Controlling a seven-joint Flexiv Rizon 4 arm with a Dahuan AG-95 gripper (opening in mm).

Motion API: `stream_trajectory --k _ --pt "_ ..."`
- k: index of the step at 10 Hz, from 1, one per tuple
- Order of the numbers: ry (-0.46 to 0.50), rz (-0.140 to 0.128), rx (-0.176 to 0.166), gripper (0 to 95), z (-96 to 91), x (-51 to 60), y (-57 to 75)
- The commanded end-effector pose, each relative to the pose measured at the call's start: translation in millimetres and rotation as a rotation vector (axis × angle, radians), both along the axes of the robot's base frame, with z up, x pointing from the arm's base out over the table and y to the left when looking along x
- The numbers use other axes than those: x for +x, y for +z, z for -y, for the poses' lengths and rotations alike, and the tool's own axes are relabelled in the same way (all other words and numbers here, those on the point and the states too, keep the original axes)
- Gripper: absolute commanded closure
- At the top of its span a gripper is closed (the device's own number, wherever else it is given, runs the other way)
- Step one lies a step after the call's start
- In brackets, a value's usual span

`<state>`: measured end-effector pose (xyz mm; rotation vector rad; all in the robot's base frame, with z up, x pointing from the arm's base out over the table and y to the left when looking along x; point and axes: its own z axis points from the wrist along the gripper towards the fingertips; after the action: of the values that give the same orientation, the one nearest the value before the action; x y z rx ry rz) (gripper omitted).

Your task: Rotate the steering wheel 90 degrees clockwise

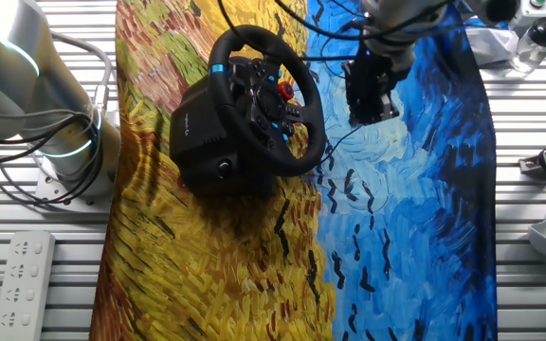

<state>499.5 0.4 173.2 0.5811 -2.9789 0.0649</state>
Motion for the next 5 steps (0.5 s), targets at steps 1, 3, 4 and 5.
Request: stream_trajectory --k 1,3,4,5 --pt "-0.001 -0.087 0.086 95.0 -0.6 0.6 1.7" --pt "0.013 -0.112 0.107 95.0 -0.9 1.0 3.5" --pt "0.013 -0.111 0.104 95.0 -0.9 1.0 3.6" --pt "0.019 -0.110 0.108 95.0 -0.9 1.0 3.6"
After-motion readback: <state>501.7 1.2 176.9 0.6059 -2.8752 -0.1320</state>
